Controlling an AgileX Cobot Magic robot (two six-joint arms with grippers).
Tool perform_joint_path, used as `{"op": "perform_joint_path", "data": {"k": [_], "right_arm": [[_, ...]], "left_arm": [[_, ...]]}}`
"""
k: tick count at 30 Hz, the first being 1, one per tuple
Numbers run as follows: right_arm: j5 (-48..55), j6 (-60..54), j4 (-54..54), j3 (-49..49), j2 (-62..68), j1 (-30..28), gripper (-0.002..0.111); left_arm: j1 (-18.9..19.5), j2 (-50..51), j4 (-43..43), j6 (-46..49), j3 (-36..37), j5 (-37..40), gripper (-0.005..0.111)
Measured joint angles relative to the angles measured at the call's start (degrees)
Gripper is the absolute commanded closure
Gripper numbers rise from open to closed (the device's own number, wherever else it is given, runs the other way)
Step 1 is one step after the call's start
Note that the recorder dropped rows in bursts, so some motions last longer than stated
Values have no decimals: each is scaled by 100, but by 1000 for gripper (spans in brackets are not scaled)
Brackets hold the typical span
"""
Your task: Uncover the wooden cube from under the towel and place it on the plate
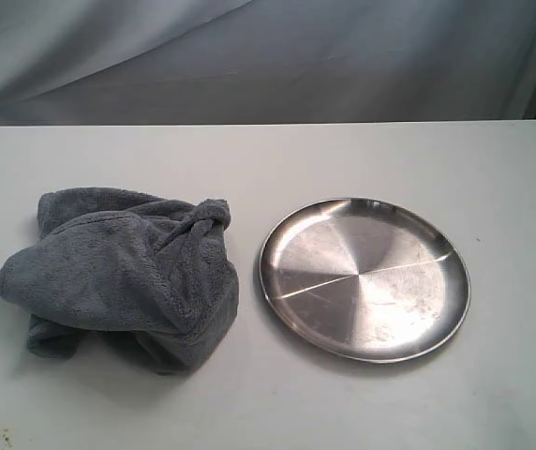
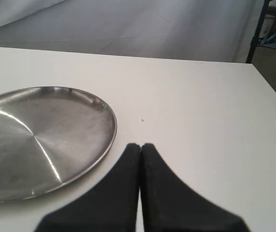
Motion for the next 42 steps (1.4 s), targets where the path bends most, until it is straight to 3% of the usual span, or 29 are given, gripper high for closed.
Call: {"op": "perform_joint_path", "data": {"k": [42], "right_arm": [[0,0,0,0,0,0,108]], "left_arm": [[0,0,153,68,0,0,107]]}}
